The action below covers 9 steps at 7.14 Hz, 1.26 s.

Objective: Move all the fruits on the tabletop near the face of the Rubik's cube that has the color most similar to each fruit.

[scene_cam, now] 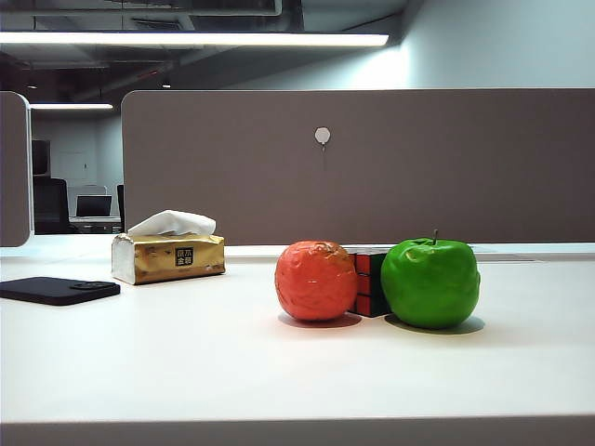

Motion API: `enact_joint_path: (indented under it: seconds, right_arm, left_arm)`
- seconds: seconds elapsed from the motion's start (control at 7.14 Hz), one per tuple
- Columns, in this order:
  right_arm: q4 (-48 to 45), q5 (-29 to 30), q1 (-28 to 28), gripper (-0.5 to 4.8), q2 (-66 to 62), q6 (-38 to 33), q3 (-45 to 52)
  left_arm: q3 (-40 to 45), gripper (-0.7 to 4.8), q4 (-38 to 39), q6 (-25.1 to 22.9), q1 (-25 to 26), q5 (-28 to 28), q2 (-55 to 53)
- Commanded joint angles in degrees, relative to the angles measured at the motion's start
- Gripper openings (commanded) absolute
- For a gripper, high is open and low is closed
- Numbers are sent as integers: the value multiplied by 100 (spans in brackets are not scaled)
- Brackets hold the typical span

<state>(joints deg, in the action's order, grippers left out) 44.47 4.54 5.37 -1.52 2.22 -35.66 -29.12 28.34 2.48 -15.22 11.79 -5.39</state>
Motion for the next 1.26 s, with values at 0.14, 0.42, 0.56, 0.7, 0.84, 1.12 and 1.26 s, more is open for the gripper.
enact_joint_path:
  seconds: [0.14, 0.42, 0.56, 0.7, 0.84, 1.12, 1.26]
  right_arm:
    - [-3239, -358, -2, 0, 133, 61, 1622]
    - [-5191, -356, 0, -1, 136, -415, 2903]
    - [-5392, -356, 0, -1, 138, -413, 3106]
    - [-5552, -356, 0, 0, 138, -411, 3348]
    - [-5569, -352, 0, 0, 138, -409, 3449]
    - [-5200, -350, 0, -1, 138, -155, 3541]
    - [-5200, -350, 0, -1, 138, -155, 3541]
  left_arm:
    - [210, -5, 466, 103, -2, -949, 516]
    - [1158, -5, -992, 656, -2, -1252, 516]
    - [1274, -5, -1202, 656, -2, -1565, 516]
    - [1375, -5, -1370, 656, -2, -1565, 516]
    - [1427, -5, -1451, 656, -4, -1565, 516]
    - [2334, -5, -2186, 761, -4, -1416, 516]
    - [2371, -5, -2192, 761, -4, -1414, 516]
